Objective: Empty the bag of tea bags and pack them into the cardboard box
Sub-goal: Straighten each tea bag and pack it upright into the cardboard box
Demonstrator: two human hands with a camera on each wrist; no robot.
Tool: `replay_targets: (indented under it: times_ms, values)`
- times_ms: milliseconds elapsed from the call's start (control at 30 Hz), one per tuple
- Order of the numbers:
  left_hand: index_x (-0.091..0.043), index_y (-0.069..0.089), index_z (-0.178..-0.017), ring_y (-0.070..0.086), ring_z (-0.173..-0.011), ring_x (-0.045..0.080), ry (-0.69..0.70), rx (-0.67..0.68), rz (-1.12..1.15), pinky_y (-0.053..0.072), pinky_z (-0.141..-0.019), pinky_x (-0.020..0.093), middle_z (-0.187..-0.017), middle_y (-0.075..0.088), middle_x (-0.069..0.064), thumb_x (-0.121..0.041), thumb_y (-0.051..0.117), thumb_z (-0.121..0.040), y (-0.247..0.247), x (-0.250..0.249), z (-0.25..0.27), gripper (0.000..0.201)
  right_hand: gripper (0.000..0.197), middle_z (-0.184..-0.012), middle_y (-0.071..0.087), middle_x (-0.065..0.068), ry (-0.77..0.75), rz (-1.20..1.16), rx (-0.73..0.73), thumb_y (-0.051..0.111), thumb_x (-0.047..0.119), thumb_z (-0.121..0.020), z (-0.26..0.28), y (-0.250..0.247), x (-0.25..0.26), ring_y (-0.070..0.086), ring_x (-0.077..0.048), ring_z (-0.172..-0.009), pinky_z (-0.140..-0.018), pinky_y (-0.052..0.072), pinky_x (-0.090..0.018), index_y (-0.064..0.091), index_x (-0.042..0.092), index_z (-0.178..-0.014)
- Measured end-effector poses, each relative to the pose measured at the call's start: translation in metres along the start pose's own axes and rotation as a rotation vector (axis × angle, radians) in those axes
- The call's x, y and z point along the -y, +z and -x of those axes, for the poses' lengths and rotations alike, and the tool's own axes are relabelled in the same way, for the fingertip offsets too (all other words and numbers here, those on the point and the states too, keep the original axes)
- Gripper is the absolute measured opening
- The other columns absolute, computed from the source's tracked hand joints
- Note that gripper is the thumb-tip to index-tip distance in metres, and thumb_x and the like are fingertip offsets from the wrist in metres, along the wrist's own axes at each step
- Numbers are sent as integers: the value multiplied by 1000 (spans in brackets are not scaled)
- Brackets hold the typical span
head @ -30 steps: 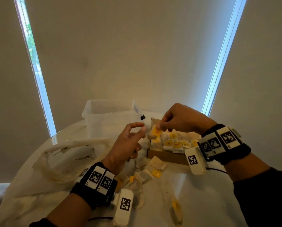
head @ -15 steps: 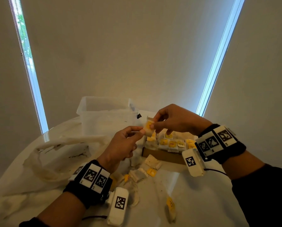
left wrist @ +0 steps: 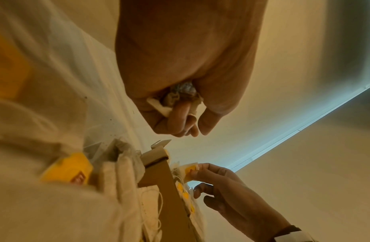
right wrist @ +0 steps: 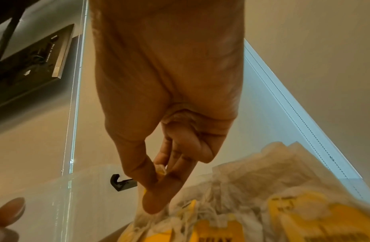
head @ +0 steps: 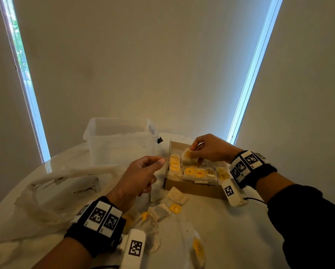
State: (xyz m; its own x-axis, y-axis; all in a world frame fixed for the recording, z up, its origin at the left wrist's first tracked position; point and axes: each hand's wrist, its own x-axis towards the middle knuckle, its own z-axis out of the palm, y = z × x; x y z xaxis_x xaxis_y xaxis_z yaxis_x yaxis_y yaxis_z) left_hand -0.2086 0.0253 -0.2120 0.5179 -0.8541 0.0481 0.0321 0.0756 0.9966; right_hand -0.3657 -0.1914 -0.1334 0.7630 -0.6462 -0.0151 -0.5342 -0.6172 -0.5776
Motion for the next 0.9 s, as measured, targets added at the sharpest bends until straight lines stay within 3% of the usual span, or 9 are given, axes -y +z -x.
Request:
replay_targets:
  times_ms: [167,400,600,667,833,900]
  values:
    - [-25,76,-118,45,-54,8,-10,-6,11,28,-46,26,-102,67,5,-38,73,-100,0,0,-1,23,23,-84,83,0,1,39,96,79,27,-96,-1,-1,5,79,-16,-70,-76,55,-25,70,9,-107]
    - [-25,75,-121,46,-53,6,-18,-9,-4,29,-45,24,-118,72,12,-40,72,-100,1,-4,3,25,20,-93,83,-8,28,113,121,78,31,-96,-9,-4,6,72,-14,-69,-64,51,-26,71,18,-110]
    - [-22,73,-122,45,-50,5,-22,-11,2,30,-42,20,-128,70,14,-38,71,-101,1,-6,5,26,21,-88,80,-4,83,114,102,79,16,-94,-15,-1,4,71,-9,-61,-45,46,-14,72,15,-114]
    - [-23,73,-122,45,-50,5,-27,-9,3,30,-42,20,-129,70,13,-38,71,-101,1,-7,6,26,23,-89,81,-4,104,131,105,81,17,-92,-17,1,0,71,-9,-64,-48,49,-17,73,15,-113]
    - [-22,73,-122,44,-48,4,-32,-7,-3,29,-41,19,-130,69,15,-38,70,-102,1,-7,6,25,26,-100,75,2,52,163,37,89,28,-85,-20,8,-7,69,-14,-87,-82,57,-31,75,22,-107]
    - [-24,73,-121,43,-48,4,-30,-7,-13,28,-41,19,-130,69,17,-39,71,-101,1,-6,6,25,28,-101,72,5,28,164,-10,91,31,-83,-18,9,-8,67,-13,-94,-85,54,-30,76,26,-105]
